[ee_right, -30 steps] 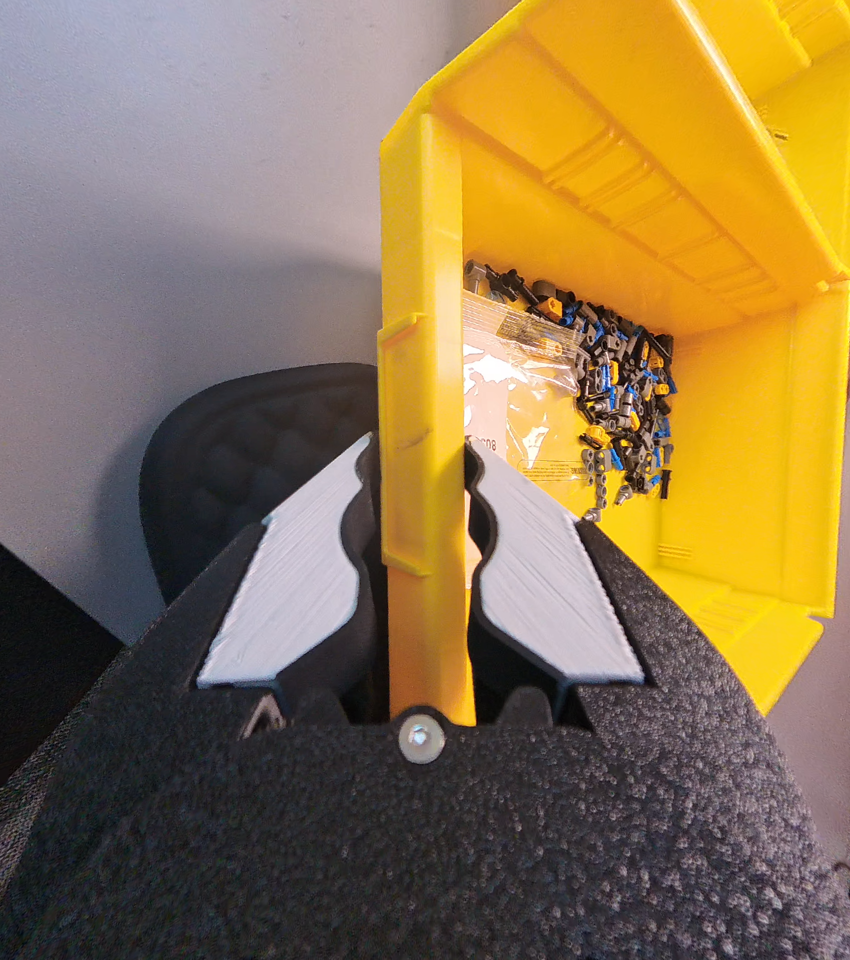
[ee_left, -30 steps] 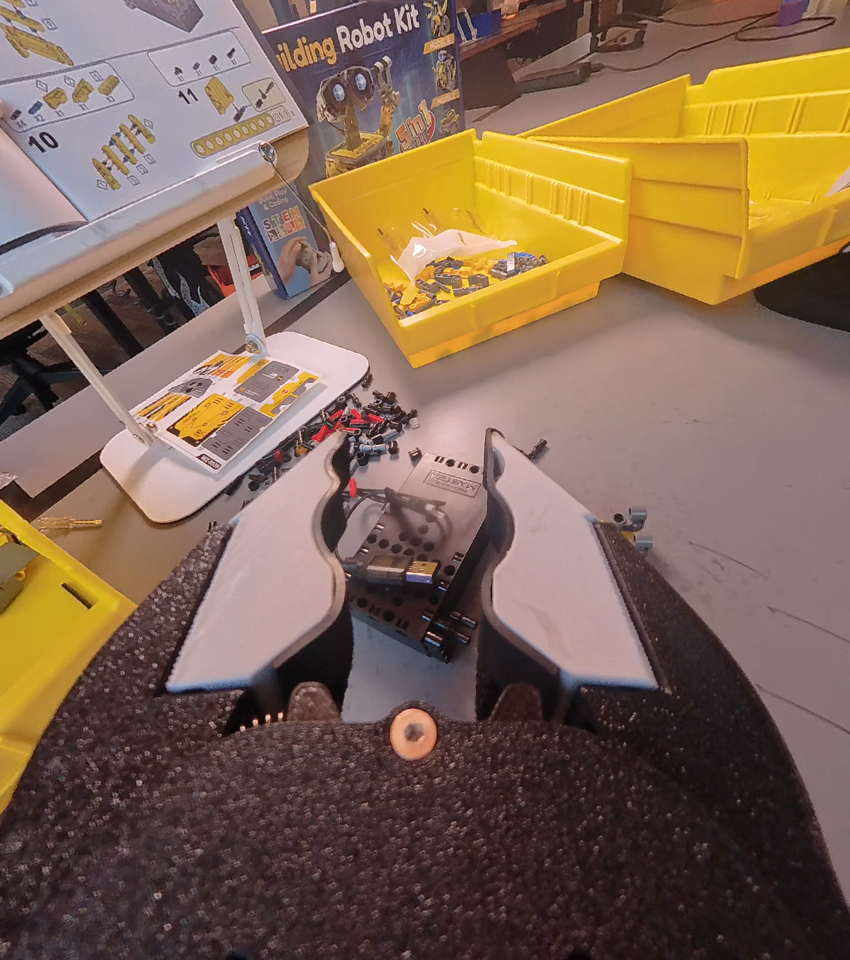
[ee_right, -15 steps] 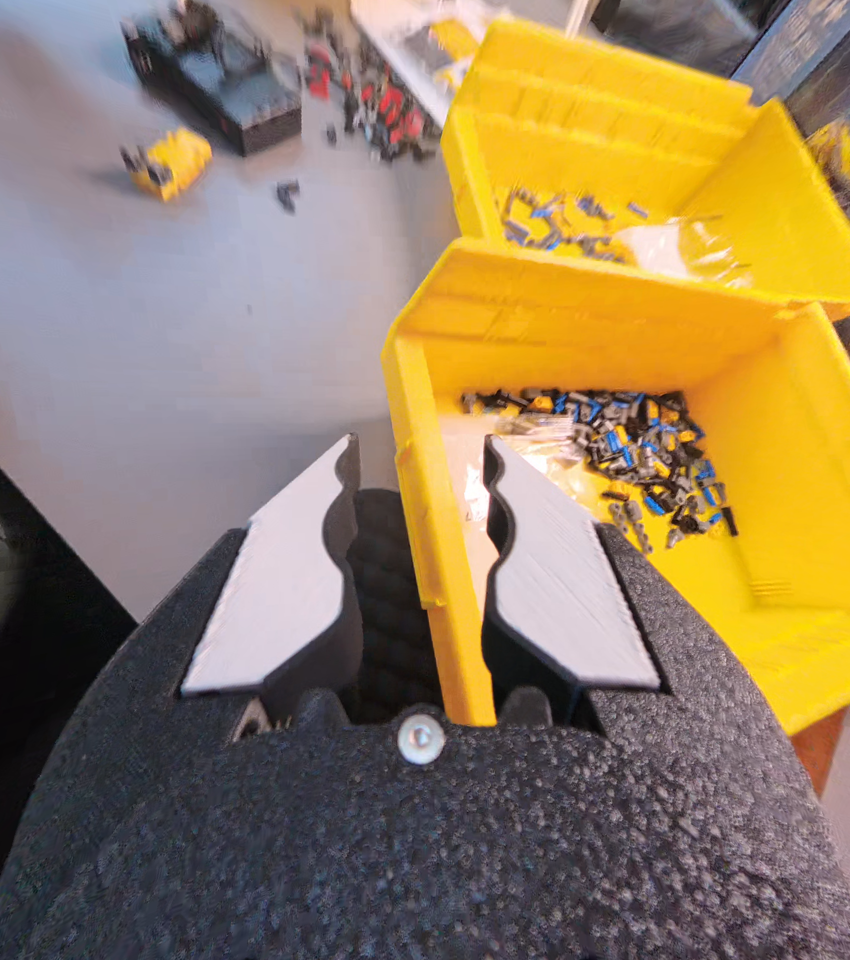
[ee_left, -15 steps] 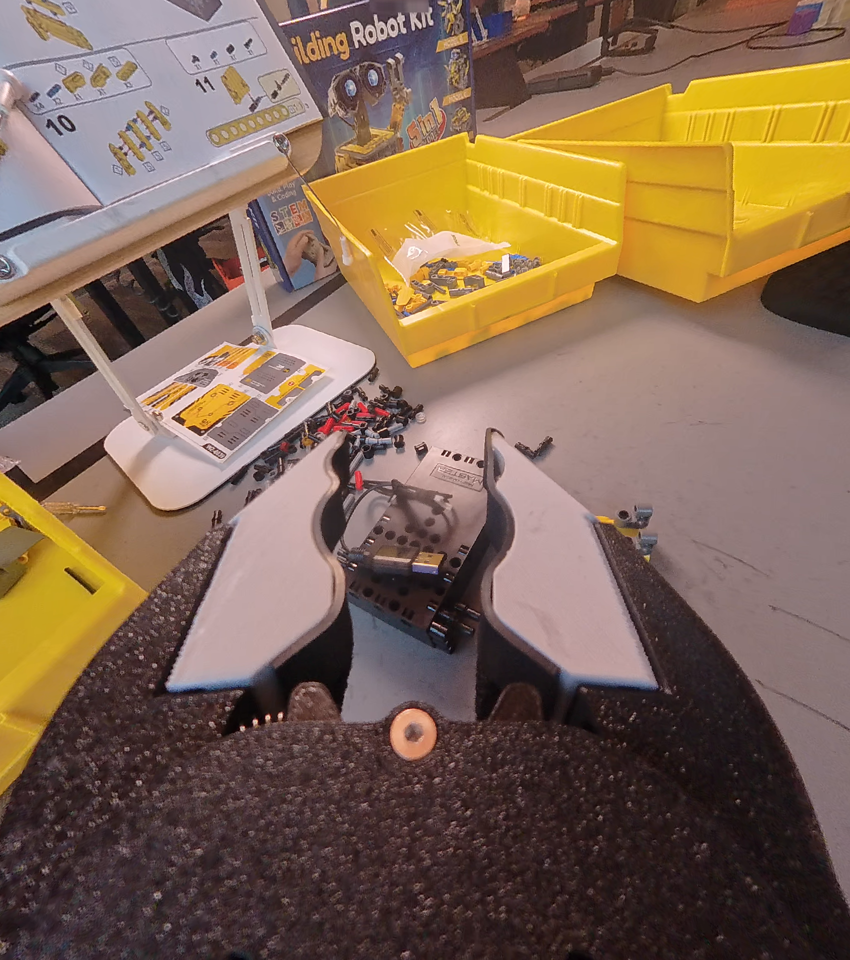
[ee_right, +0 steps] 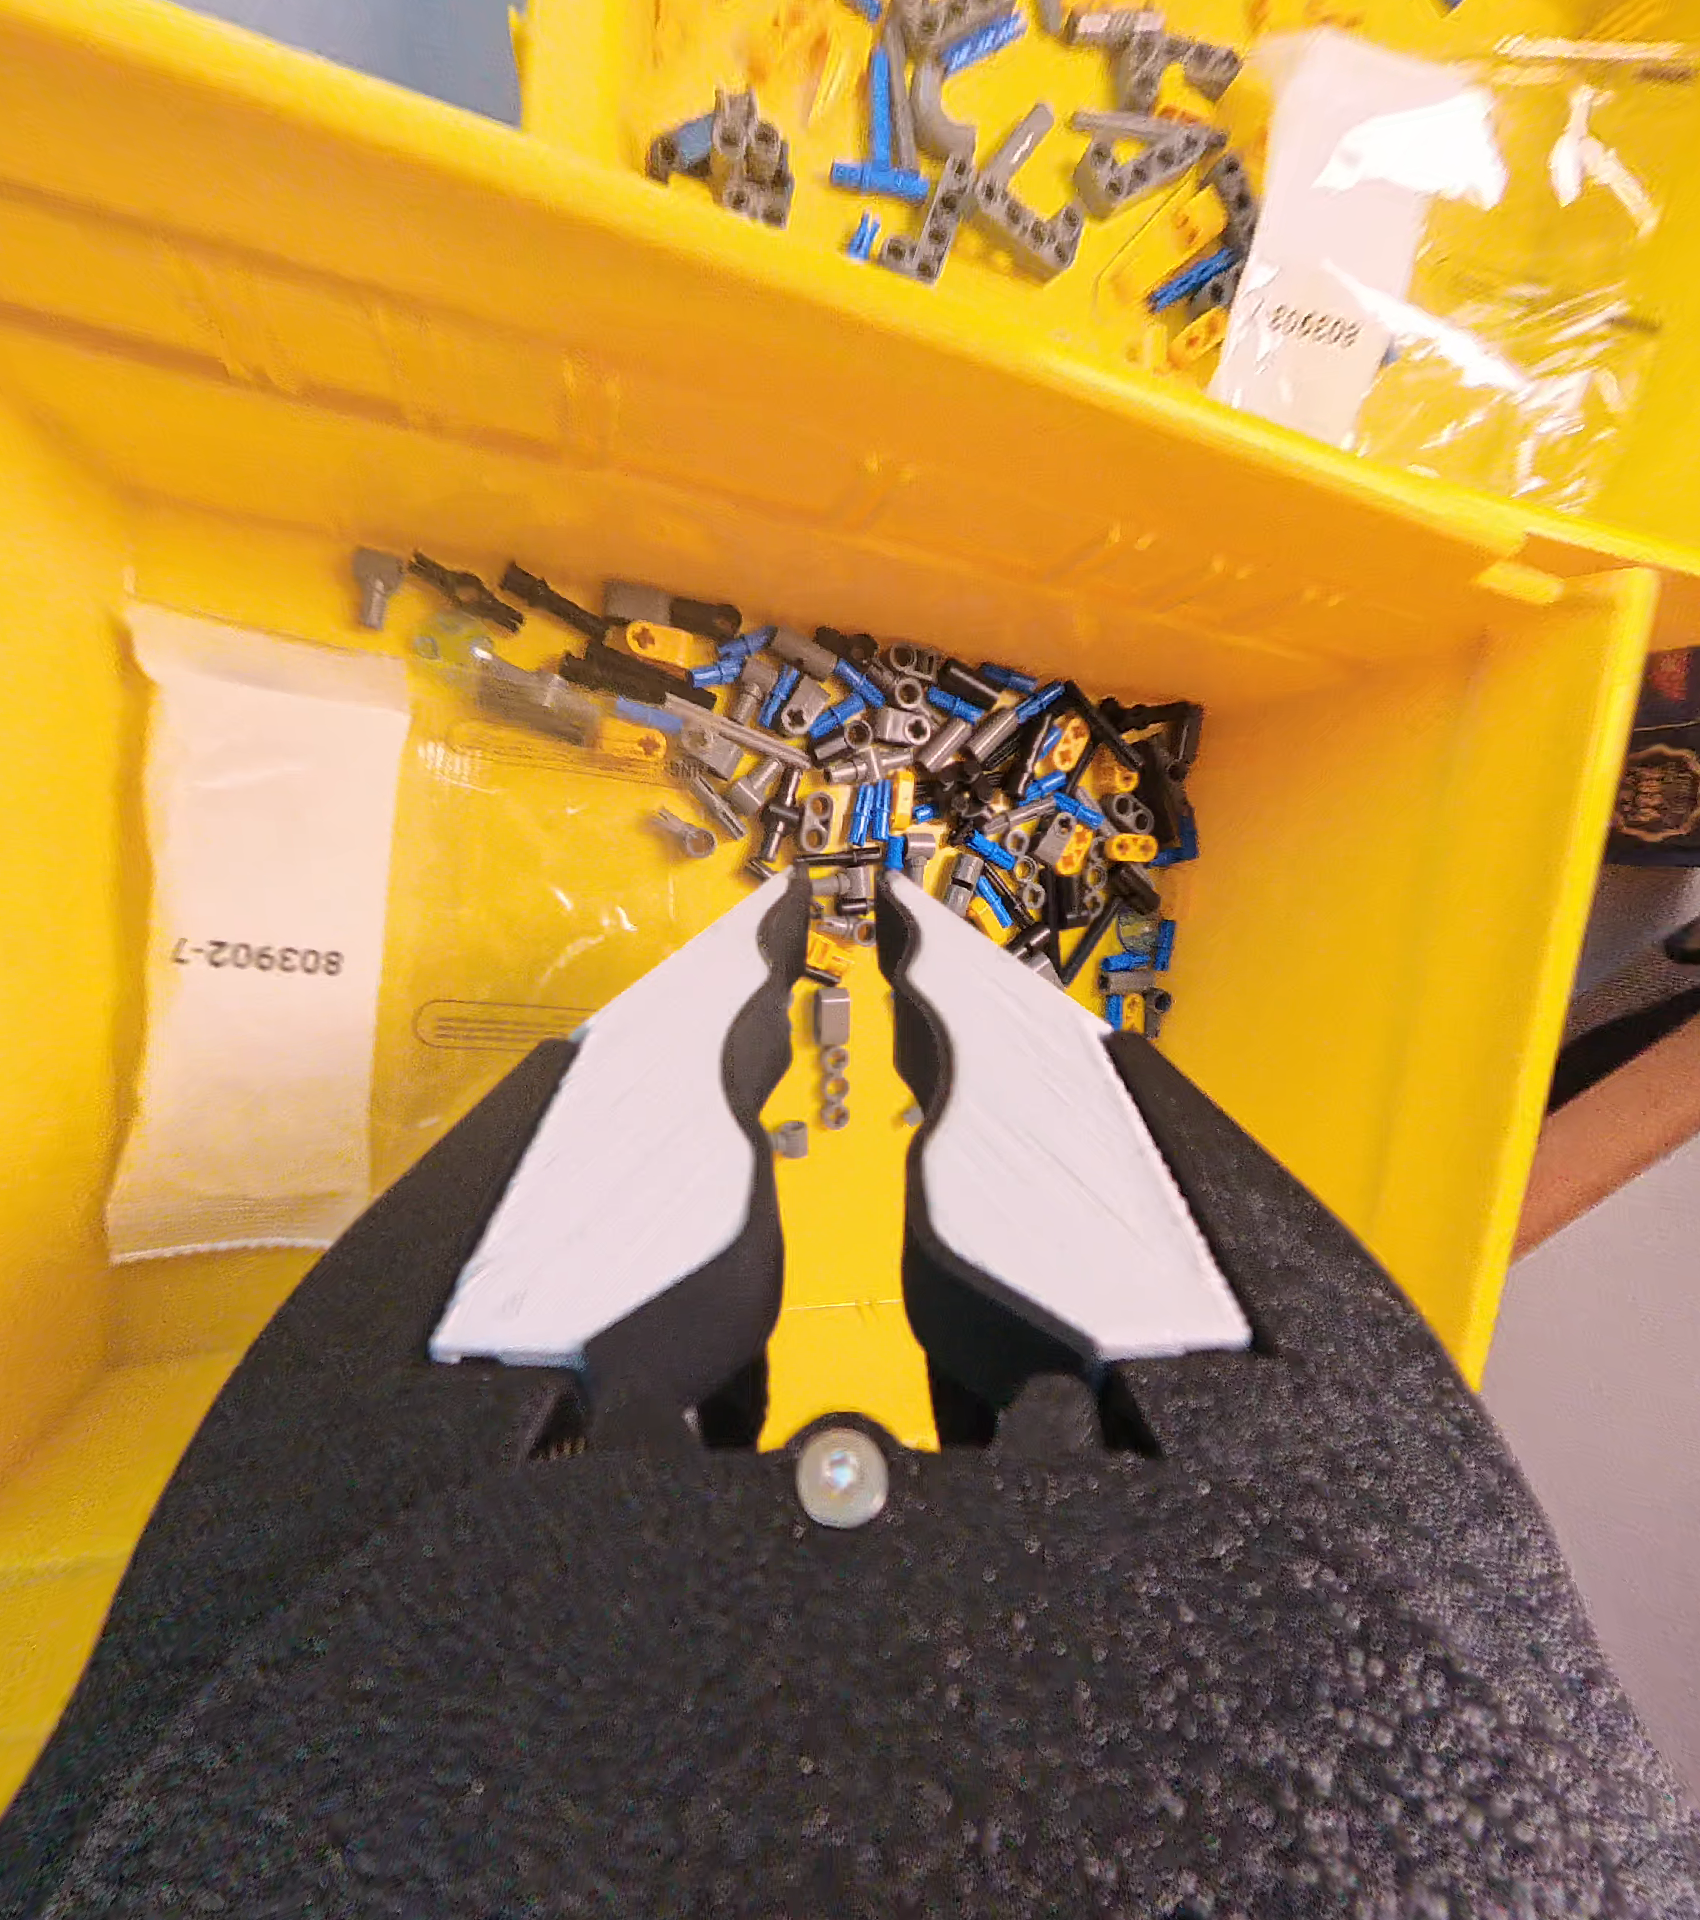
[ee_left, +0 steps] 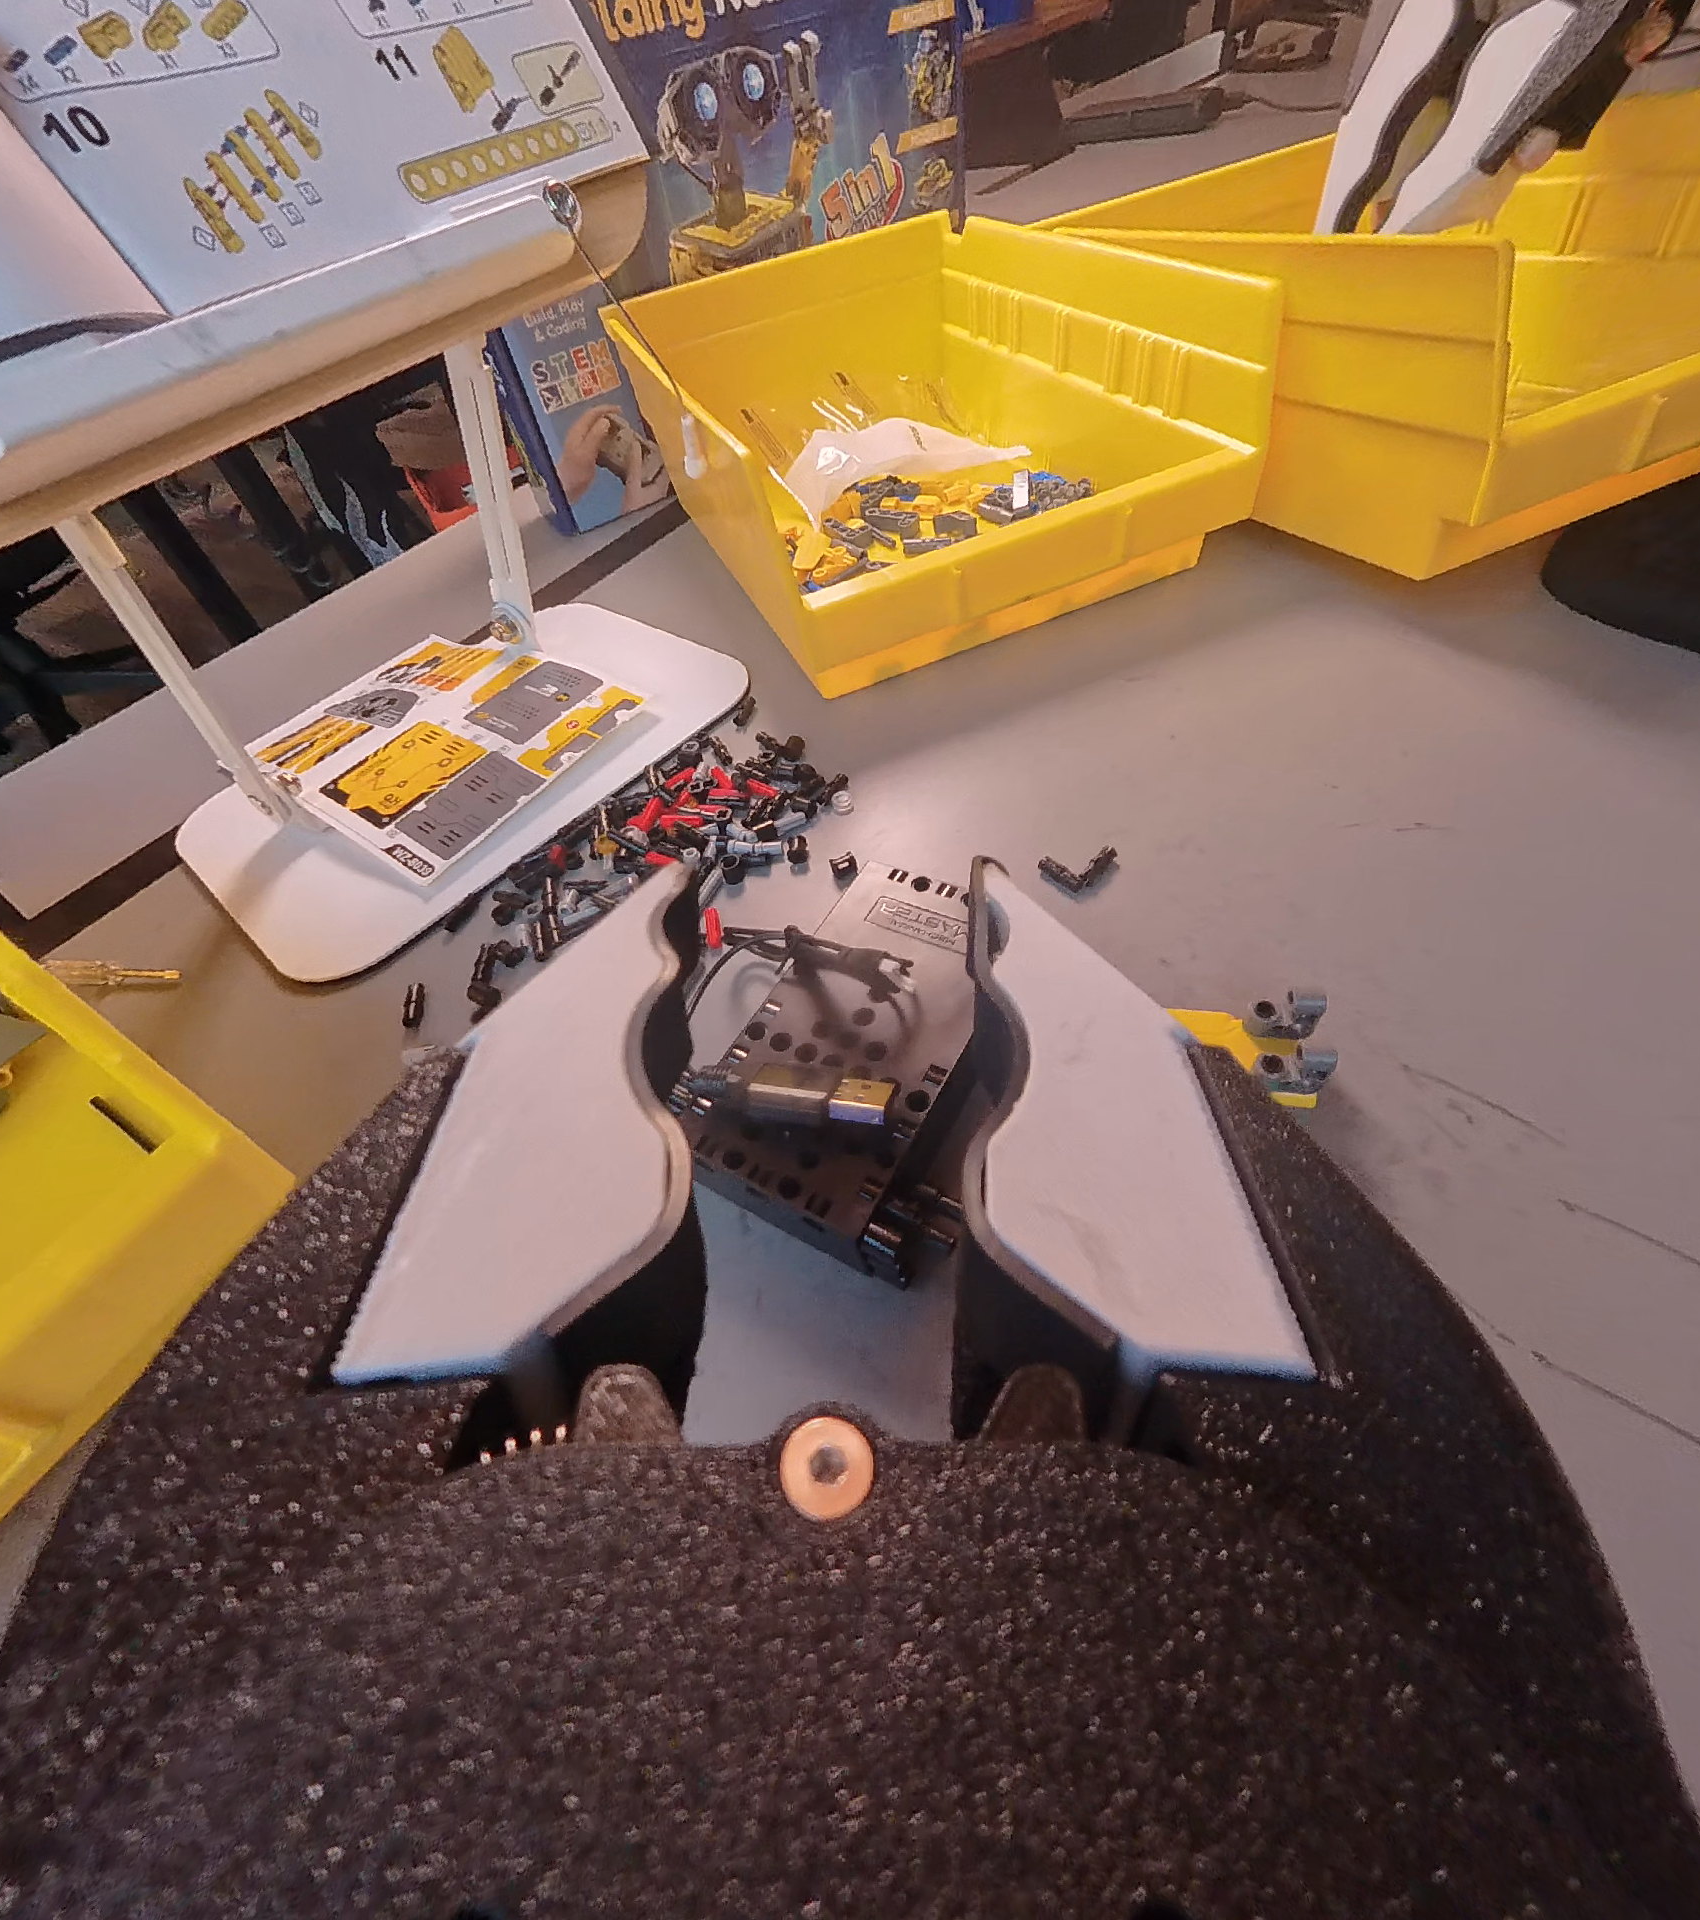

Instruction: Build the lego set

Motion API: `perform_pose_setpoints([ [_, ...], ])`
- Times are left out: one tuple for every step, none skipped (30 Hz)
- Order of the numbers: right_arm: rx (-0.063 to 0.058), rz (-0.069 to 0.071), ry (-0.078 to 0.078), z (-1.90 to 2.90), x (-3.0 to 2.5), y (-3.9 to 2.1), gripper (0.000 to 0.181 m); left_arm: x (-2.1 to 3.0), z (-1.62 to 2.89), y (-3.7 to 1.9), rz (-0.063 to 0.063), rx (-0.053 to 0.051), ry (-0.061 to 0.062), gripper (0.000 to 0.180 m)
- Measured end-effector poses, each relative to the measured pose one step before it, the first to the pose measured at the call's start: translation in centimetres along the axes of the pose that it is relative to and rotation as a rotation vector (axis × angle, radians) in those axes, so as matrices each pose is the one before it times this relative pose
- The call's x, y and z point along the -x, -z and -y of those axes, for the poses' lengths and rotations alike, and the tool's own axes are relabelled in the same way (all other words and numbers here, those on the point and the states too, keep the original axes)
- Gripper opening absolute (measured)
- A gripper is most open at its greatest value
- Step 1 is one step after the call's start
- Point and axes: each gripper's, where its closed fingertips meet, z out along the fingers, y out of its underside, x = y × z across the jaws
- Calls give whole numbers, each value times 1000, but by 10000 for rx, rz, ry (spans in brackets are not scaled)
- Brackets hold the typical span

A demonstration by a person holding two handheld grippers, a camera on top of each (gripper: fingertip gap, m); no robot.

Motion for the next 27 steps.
perform_pose_setpoints([
  [451, 309, 168, -547, -258, -1024, 11, 37, -165, -88, -7, 55, 20, 51],
  [362, 354, 117, -423, -53, -870, 11, 11, -168, -80, -10, 50, 23, 51],
  [346, 359, 89, -377, 71, -732, 11, 30, -155, -82, -11, 46, 31, 51],
  [262, 197, 120, -246, -46, -602, 12, 50, -157, -76, -6, 44, 37, 51],
  [173, 148, 114, -120, -41, -466, 13, 60, -144, -73, -4, 40, 41, 51],
  [29, 192, 17, 73, 70, -301, 14, 61, -130, -62, -6, 35, 46, 51],
  [-3, 170, -63, 112, 74, -216, 14, 62, -123, -73, -9, 32, 46, 51],
  [86, 103, -21, -72, 11, -182, 14, 41, -126, -61, -9, 34, 38, 51],
  [121, 10, 44, -192, -72, -181, 12, 23, -108, -69, -10, 34, 26, 51],
  [74, -24, 6, -179, -125, -165, 9, 16, -106, -73, -13, 35, 19, 51],
  [-48, 76, -85, -40, -6, -56, 8, 7, -103, -77, -14, 34, 16, 51],
  [-39, 44, -97, -65, -66, 45, 6, -3, -90, -70, -13, 32, 16, 51],
  [78, -165, -14, -268, -377, 60, 0, 11, -92, -59, -7, 30, 14, 51],
  [151, -318, 14, -312, -596, 83, 0, 12, -78, -61, -2, 29, 12, 51],
  [30, -235, 46, -61, -421, 166, 0, 8, -69, -42, 0, 26, 10, 51],
  [-298, -7, 10, 478, 26, 327, 0, 11, -42, -42, 4, 21, 4, 51],
  [-541, 105, -90, 984, 262, 482, 0, 14, -42, -27, 9, 18, -1, 51],
  [-563, 206, -45, 1157, 571, 486, 0, 14, -43, -27, 11, 18, 2, 51],
  [-501, 321, 92, 1164, 965, 369, 2, 23, -54, -42, 9, 22, 10, 51],
  [-431, 346, 137, 1110, 1152, 114, 5, 20, -53, -42, 7, 21, 10, 51],
  [-289, 384, 114, 897, 1244, -174, 11, 11, -44, -56, 2, 19, 6, 51],
  [-43, 424, 69, 450, 1265, -431, 20, -9, -34, -49, -4, 18, 3, 51],
  [79, 367, 68, 169, 1106, -557, 26, -11, -31, -50, -9, 15, -2, 51],
  [126, 289, 99, -33, 925, -577, 30, -27, -32, -45, -13, 16, -5, 51],
  [152, 225, 107, -160, 787, -491, 31, -29, -27, -24, -10, 15, -8, 51],
  [270, 179, 63, -406, 638, -409, 30, -15, -28, -15, -2, 12, -6, 51],
  [440, 29, 38, -740, 293, -270, 26, 6, -25, -2, 1, 3, 3, 51],
])
